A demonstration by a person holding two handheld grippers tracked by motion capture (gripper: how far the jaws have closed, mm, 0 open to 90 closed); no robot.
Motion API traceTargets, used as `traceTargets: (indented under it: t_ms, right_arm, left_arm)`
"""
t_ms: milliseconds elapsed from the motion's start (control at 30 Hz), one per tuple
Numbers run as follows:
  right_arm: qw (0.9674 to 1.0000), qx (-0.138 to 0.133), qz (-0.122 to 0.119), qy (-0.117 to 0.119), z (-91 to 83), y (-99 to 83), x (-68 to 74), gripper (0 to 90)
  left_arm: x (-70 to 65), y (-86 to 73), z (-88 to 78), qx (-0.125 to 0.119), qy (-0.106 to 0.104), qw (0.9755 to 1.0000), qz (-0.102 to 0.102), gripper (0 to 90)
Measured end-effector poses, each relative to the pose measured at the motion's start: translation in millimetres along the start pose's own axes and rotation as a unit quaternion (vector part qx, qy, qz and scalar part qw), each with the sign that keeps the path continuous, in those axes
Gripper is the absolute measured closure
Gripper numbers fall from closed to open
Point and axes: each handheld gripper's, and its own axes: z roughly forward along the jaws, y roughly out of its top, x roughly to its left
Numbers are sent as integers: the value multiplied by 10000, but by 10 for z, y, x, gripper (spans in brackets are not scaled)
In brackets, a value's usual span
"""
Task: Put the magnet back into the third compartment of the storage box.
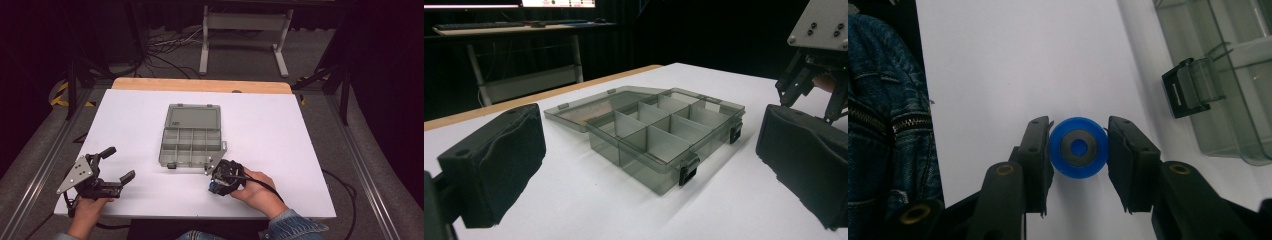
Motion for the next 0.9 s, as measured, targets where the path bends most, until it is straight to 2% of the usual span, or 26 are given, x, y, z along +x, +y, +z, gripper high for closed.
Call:
traceTargets:
  t_ms: [667, 900]
  right_arm:
    - [9997, -225, 31, -121, -275, 51, -62, 623]
    - [9993, -301, 55, -236, -376, 111, -160, 623]
  left_arm:
    - [2, 0, 0, -7, 2, 10000, -6, 3]
    - [5, -1, -3, -3, 8, 10000, -17, 3]
